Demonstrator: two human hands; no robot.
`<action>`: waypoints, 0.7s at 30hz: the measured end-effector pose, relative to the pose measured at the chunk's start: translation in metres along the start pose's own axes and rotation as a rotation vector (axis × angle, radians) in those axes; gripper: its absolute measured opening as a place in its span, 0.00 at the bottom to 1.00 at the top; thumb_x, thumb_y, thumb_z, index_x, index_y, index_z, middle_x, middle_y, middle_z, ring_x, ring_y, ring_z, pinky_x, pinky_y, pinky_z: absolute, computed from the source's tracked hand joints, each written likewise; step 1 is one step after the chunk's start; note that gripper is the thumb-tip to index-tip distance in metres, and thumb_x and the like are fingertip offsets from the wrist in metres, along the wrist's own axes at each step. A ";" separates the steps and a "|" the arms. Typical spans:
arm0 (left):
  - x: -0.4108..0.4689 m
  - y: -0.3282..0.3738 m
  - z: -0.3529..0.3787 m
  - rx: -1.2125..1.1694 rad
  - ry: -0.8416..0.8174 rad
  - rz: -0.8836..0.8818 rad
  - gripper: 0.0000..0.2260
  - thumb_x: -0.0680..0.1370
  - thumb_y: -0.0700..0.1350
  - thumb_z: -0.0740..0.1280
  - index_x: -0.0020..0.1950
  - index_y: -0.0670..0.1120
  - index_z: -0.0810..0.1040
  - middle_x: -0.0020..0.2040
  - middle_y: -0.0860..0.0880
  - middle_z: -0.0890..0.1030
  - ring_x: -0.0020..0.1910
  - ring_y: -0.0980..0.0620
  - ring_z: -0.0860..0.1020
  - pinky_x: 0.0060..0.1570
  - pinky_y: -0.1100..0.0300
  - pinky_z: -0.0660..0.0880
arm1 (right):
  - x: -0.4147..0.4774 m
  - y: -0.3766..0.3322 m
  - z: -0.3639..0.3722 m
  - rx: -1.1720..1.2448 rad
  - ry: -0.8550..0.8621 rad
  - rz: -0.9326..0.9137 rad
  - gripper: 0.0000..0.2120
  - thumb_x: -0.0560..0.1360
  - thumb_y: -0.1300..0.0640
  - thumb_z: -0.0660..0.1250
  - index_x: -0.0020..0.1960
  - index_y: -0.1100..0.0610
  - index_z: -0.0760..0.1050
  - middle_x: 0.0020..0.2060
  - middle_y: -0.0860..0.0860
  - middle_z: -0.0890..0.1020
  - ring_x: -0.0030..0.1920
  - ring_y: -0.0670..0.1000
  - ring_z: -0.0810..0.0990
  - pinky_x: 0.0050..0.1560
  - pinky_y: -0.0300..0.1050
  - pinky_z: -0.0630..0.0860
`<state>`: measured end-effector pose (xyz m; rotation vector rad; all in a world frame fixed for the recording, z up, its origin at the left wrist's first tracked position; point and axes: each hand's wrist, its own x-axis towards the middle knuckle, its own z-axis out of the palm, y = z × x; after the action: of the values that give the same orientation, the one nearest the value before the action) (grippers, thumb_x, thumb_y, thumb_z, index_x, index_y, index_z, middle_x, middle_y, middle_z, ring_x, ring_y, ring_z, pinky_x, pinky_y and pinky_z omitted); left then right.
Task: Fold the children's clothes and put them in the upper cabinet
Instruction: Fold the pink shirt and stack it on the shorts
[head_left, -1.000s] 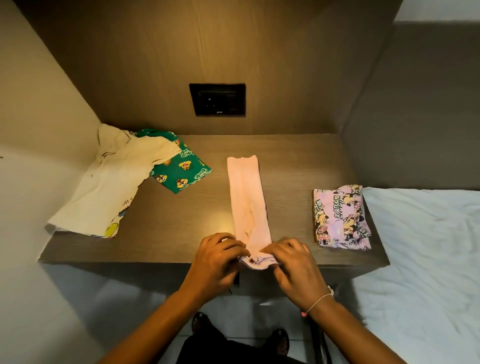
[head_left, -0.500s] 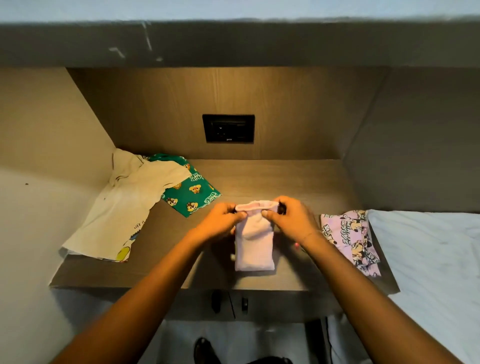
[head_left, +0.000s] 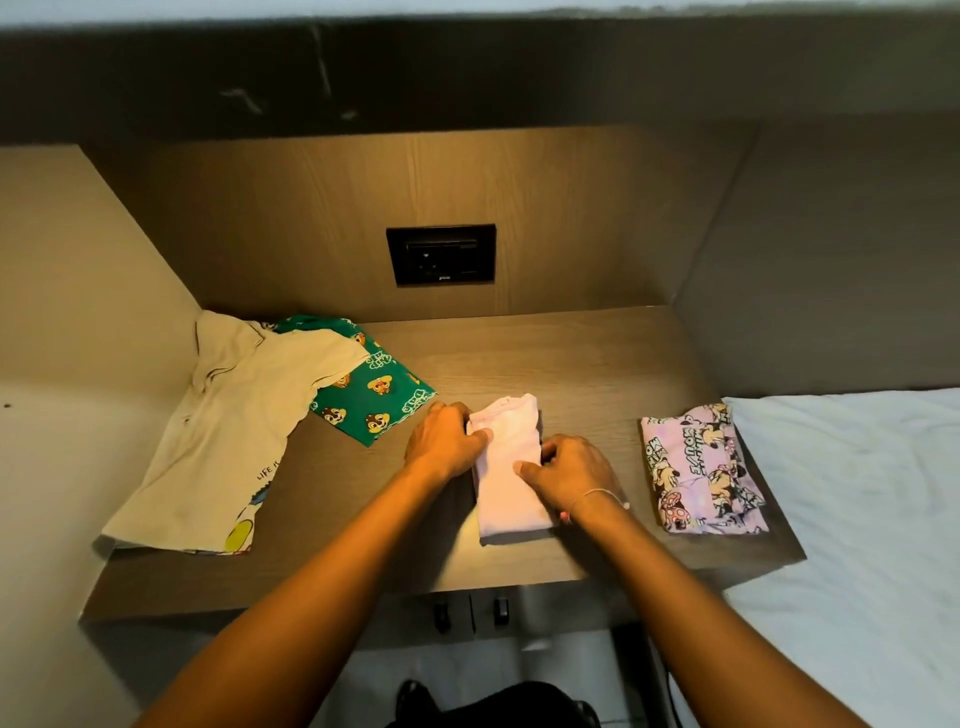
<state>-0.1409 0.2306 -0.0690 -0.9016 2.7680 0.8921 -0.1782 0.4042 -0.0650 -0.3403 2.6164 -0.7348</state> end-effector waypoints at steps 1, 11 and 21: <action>0.001 0.002 0.000 -0.019 0.001 -0.011 0.14 0.75 0.52 0.70 0.58 0.48 0.78 0.54 0.47 0.79 0.50 0.48 0.78 0.50 0.52 0.78 | -0.001 -0.004 0.003 -0.010 0.012 0.009 0.16 0.70 0.41 0.70 0.52 0.50 0.80 0.48 0.50 0.83 0.48 0.52 0.80 0.49 0.52 0.80; -0.027 0.028 -0.008 -0.538 -0.008 0.076 0.06 0.76 0.45 0.70 0.49 0.53 0.75 0.45 0.48 0.83 0.46 0.47 0.81 0.48 0.46 0.80 | -0.039 0.010 -0.022 0.641 0.057 -0.021 0.10 0.73 0.59 0.71 0.51 0.57 0.73 0.44 0.52 0.82 0.46 0.55 0.80 0.46 0.50 0.78; -0.028 0.174 0.051 -0.854 -0.311 0.112 0.15 0.73 0.36 0.72 0.54 0.48 0.71 0.46 0.44 0.81 0.40 0.48 0.80 0.39 0.52 0.78 | -0.046 0.111 -0.140 0.491 0.364 0.122 0.23 0.72 0.52 0.73 0.62 0.44 0.66 0.57 0.49 0.77 0.53 0.52 0.77 0.54 0.54 0.78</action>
<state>-0.2209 0.3872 -0.0168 -0.5885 2.1505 2.0931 -0.2120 0.5742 -0.0019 0.1067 2.6224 -1.4641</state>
